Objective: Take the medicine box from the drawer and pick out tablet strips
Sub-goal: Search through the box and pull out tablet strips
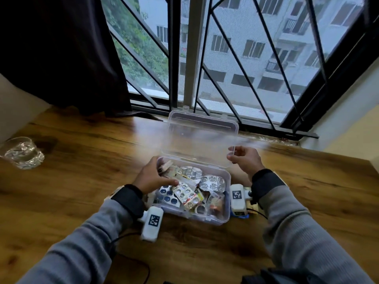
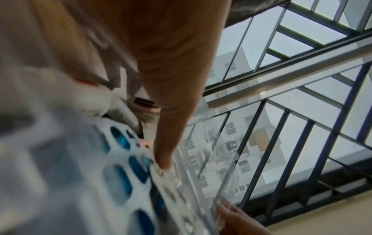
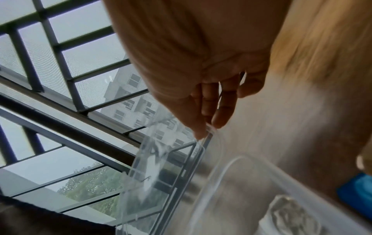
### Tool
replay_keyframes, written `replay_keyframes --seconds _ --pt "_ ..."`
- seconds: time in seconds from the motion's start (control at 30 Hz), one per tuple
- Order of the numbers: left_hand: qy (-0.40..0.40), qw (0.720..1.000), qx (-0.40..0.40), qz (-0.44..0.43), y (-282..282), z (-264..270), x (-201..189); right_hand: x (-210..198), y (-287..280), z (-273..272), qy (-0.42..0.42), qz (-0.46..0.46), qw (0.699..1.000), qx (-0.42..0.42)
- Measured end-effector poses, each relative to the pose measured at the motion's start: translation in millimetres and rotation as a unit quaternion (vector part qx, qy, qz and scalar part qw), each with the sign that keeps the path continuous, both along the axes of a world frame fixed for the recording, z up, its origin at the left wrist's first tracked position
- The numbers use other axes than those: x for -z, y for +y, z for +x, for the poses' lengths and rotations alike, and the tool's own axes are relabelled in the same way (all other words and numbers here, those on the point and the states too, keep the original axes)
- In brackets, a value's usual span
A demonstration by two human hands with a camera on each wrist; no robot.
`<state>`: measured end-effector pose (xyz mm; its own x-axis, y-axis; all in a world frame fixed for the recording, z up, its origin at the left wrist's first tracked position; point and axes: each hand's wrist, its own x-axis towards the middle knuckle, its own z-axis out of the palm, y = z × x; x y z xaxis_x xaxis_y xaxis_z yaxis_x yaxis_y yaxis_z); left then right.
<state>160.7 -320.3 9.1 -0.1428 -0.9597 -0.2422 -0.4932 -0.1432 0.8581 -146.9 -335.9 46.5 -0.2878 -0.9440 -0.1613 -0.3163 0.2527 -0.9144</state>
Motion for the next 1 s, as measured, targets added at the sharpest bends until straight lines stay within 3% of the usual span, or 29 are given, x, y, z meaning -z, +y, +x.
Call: replay_keyframes --seconds 0.1,0.17,0.27,0.33,0.4,0.47,0.63,0.8,1.0 --pt "-0.037 0.999 -0.016 -0.013 8.6 -4.2 -3.3 -3.7 12.5 -0.7 0.001 -0.036 0.999 -0.015" --pt "-0.018 1.0 -0.003 0.002 14.9 -4.2 -11.8 -6.1 20.2 -0.4 0.01 -0.051 0.998 -0.021" --pt "0.082 0.996 0.002 0.027 27.4 8.2 -16.1 -9.6 33.2 -0.5 0.016 -0.086 0.996 -0.036" --pt "0.14 0.989 -0.045 0.024 35.2 21.2 -15.1 -11.9 44.3 -1.1 0.016 -0.102 0.994 -0.045" --pt "0.262 0.957 -0.106 0.068 43.0 33.0 -12.1 -12.9 56.3 -2.0 0.024 -0.101 0.992 -0.064" --pt "0.306 0.944 -0.106 0.067 49.4 43.2 -11.8 -12.5 69.5 -2.1 0.068 -0.09 0.989 -0.095" --pt "0.24 0.97 0.03 -0.001 61.4 48.6 -12.5 -3.1 96.3 0.5 0.171 -0.096 0.968 -0.158" --pt "0.055 0.986 0.138 -0.081 63.8 44.1 -4.7 3.3 112.0 8.7 0.202 -0.141 0.95 -0.192" --pt "0.014 0.979 0.16 -0.129 59.8 45.4 2.1 5.6 133.9 30.9 0.267 -0.096 0.902 -0.326"
